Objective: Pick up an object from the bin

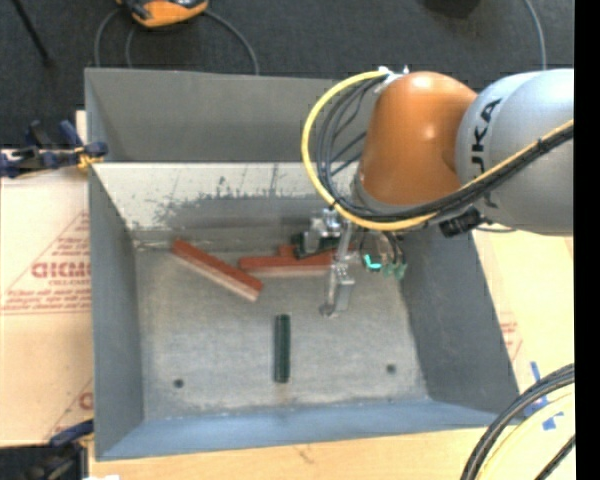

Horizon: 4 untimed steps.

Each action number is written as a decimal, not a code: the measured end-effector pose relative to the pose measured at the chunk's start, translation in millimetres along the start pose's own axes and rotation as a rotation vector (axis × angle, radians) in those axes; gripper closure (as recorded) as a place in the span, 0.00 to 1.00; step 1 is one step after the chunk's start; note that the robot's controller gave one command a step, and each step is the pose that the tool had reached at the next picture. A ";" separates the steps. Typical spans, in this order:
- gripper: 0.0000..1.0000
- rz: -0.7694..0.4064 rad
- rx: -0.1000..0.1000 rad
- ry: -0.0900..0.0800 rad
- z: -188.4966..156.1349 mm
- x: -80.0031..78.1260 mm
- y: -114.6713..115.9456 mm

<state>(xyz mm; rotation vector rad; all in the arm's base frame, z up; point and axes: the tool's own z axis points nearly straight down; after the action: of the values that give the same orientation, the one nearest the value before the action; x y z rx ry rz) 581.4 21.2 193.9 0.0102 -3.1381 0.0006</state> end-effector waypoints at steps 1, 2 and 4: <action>0.00 0.000 0.000 -0.008 -4.7 -1.6 0.1; 0.00 -0.100 0.001 -0.015 54.4 -38.1 2.7; 0.00 -0.366 0.003 -0.011 121.4 -74.6 4.1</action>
Offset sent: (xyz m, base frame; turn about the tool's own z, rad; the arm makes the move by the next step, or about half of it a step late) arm 0.0716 0.0065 -0.1239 -0.2124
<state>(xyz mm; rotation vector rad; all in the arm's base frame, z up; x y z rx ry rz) 655.5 25.8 72.2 0.5836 -3.0947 0.0045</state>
